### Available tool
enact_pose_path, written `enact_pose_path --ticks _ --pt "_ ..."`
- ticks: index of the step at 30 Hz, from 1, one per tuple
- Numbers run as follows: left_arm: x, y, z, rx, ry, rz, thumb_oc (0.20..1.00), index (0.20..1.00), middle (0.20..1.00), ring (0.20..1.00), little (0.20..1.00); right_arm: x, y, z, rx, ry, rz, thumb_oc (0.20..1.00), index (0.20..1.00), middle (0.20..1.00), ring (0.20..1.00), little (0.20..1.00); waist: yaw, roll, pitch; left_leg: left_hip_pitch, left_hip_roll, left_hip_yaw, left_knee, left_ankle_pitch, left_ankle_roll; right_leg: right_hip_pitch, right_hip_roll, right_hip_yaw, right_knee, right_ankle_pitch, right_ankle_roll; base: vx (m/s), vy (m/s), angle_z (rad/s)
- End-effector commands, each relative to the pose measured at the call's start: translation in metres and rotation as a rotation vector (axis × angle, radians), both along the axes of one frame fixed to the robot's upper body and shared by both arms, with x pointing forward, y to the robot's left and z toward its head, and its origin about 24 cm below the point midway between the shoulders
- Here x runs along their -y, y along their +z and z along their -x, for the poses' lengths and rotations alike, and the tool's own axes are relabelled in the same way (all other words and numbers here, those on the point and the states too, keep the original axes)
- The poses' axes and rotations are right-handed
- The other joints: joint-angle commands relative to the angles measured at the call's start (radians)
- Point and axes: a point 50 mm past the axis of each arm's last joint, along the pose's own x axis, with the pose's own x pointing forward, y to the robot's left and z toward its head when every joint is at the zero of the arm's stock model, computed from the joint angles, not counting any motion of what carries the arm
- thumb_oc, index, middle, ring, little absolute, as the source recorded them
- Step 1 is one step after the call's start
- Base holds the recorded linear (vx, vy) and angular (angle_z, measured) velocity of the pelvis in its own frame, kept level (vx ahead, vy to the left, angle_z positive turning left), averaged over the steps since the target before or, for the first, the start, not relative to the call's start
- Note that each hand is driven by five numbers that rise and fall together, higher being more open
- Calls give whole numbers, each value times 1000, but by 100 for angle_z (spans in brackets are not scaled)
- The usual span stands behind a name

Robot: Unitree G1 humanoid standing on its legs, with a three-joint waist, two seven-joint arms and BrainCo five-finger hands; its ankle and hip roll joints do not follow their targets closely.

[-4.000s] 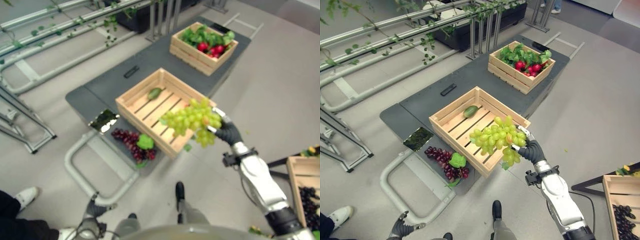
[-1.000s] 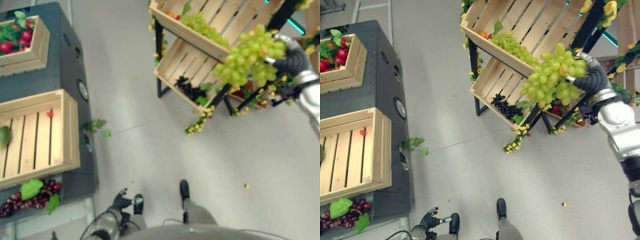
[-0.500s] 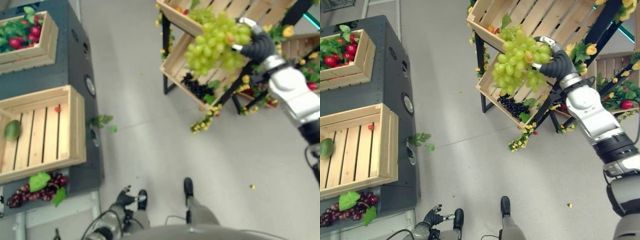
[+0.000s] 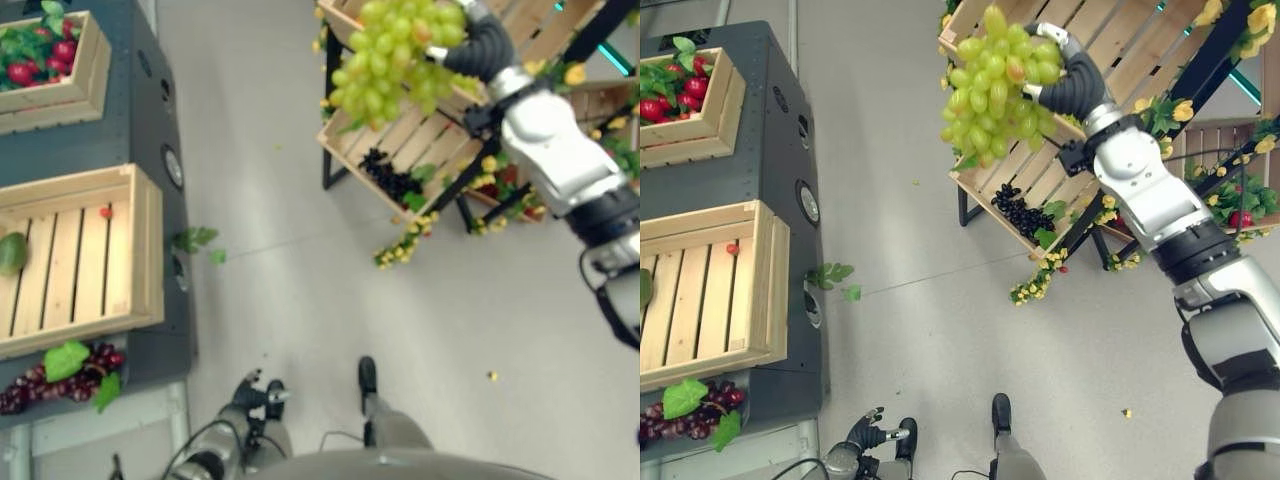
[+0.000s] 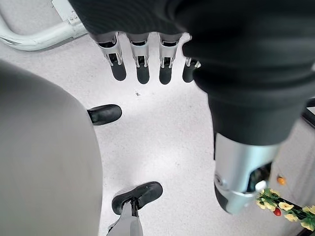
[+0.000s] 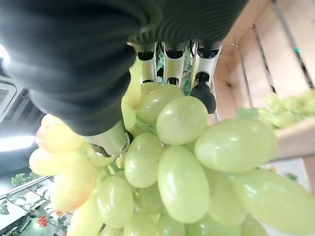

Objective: Pick up the fruits from the basket on one side to the basket on the other side

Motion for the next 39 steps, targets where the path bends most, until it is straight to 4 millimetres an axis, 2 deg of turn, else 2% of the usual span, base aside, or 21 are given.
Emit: enact_pose_path --ticks 1,3,4,7,10,15,19,20,21,23,27,28,29,30,33,39 --pt "-9 -7 14 -84 -64 -58 1000 1000 1000 1000 1000 20 66 17 192 -54 -109 200 200 200 200 200 44 -26 -28 -49 -61 -10 18 -15 16 11 30 -8 17 -130 45 17 -2 8" --pt "-10 -8 18 -90 -55 -53 1000 1000 1000 1000 1000 40 77 17 193 -142 -102 200 200 200 200 200 43 -28 -28 -48 -60 -15 17 -14 12 14 30 -13 18 -135 44 30 -4 4" --pt "-10 -8 17 -90 -54 -51 1000 1000 1000 1000 1000 40 77 17 194 -141 -101 200 200 200 200 200 43 -27 -27 -48 -60 -15 17 -14 12 14 30 -14 18 -136 44 30 -4 5" --pt "-11 -8 20 -96 -47 -49 1000 1000 1000 1000 1000 66 86 21 190 -243 -92 200 200 200 200 200 37 -26 -28 -45 -58 -19 16 -12 5 20 29 -19 19 -143 41 32 -8 4" --pt "-10 -9 20 -98 -46 -46 1000 1000 1000 1000 1000 75 88 22 187 -277 -94 200 200 200 200 200 36 -23 -28 -44 -58 -21 15 -11 2 22 29 -23 19 -145 40 25 -14 7" --pt "-13 -9 23 -107 -48 -49 1000 1000 1000 1000 1000 117 94 31 161 -456 -86 200 200 200 200 200 27 -14 -32 -39 -51 -24 14 -9 -10 29 30 -39 19 -158 36 40 -33 8" --pt "-15 -9 23 -106 -56 -59 1000 1000 1000 1000 1000 151 102 44 149 -631 -80 200 200 200 200 200 25 -5 -36 -42 -48 -28 13 -2 -19 33 28 -54 18 -165 34 29 -35 6" --pt "-15 -9 24 -108 -62 -62 1000 1000 1000 1000 1000 168 103 51 134 -728 -69 200 200 200 200 200 25 -1 -38 -44 -49 -31 12 2 -23 32 27 -62 18 -169 33 26 -32 13" --pt "-14 -9 24 -107 -62 -60 1000 1000 1000 1000 1000 168 104 51 135 -728 -67 200 200 200 200 200 24 1 -38 -45 -49 -31 12 2 -23 32 27 -62 19 -169 33 26 -34 24" --pt "-16 -8 23 -105 -62 -66 1000 1000 1000 1000 1000 186 103 59 111 -844 -38 200 200 200 200 200 25 5 -38 -49 -47 -36 12 8 -29 31 26 -71 19 -173 31 9 -39 27" --pt "-16 -9 27 -114 -70 -73 1000 1000 1000 1000 1000 207 109 77 107 -1005 31 200 200 200 200 200 22 20 -37 -57 -45 -49 10 18 -36 36 21 -91 21 -181 27 17 -47 24" --pt "-17 -11 31 -125 -72 -78 1000 1000 1000 1000 1000 219 109 87 94 -1081 70 200 200 200 200 200 20 25 -36 -60 -44 -53 8 23 -40 37 20 -98 21 -185 26 27 -47 20" --pt "-16 -11 30 -125 -73 -76 1000 1000 1000 1000 1000 219 110 88 95 -1082 72 200 200 200 200 200 20 27 -35 -60 -44 -54 8 23 -40 37 20 -99 21 -185 26 21 -44 16" --pt "-15 -11 31 -126 -73 -74 1000 1000 1000 1000 1000 223 110 91 94 -1107 86 1000 1000 1000 1000 1000 19 30 -34 -62 -43 -56 8 26 -41 37 20 -101 22 -186 25 9 -27 13" --pt "-13 -12 34 -137 -71 -64 1000 1000 1000 1000 1000 231 109 99 78 -1141 112 1000 1000 1000 1000 1000 13 38 -29 -65 -43 -65 5 33 -44 40 21 -113 22 -193 21 18 -33 16" --pt "-9 -12 30 -138 -92 -72 1000 1000 1000 1000 1000 212 112 87 116 -1048 166 1000 1000 1000 1000 1000 1 41 -25 -60 -45 -61 7 30 -41 49 27 -111 21 -198 17 7 -8 3"
